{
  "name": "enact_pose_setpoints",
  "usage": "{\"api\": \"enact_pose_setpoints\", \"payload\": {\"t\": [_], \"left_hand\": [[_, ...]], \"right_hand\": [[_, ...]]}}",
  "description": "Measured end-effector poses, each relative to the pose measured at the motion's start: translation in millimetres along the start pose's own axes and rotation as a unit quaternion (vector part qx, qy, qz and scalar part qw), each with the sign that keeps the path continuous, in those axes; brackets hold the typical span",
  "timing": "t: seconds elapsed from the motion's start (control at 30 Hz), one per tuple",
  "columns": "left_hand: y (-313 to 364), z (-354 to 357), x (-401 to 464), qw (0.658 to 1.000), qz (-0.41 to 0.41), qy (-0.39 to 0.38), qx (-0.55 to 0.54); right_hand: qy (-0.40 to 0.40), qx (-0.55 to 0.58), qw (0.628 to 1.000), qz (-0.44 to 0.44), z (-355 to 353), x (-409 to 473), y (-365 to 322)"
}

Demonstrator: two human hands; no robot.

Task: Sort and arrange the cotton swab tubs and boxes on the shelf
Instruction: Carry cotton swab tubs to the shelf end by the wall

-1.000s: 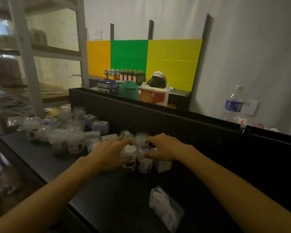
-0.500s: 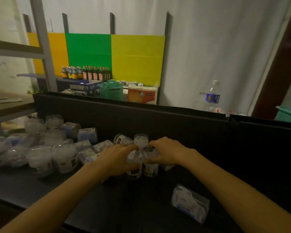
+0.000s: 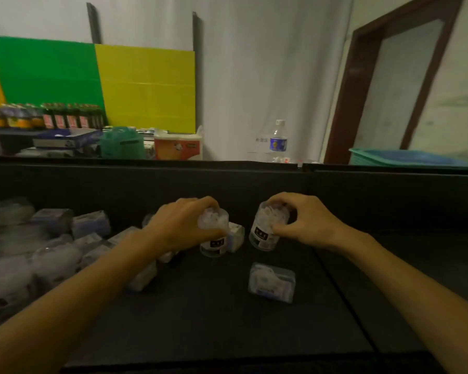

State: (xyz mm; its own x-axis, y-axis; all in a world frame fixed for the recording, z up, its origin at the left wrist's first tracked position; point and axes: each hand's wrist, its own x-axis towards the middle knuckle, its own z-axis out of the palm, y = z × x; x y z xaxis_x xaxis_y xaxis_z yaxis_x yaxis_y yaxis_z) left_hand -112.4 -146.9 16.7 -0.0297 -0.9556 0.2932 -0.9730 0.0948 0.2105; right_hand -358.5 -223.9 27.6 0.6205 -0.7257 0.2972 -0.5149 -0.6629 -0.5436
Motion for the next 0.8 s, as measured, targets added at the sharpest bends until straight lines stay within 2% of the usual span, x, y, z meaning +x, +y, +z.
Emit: {"api": "enact_pose_setpoints", "payload": {"t": [0.33, 0.8], "left_hand": [[113.7, 13.9, 30.5, 0.990, 0.133, 0.019, -0.040], [332.0, 81.7, 69.7, 0.974, 0.222, -0.014, -0.041]], "right_hand": [[0.063, -0.057, 0.994, 0.065, -93.1, -92.7, 38.7], [0.039, -0.194, 0.971, 0.132, -228.5, -240.3, 163.2]]}}
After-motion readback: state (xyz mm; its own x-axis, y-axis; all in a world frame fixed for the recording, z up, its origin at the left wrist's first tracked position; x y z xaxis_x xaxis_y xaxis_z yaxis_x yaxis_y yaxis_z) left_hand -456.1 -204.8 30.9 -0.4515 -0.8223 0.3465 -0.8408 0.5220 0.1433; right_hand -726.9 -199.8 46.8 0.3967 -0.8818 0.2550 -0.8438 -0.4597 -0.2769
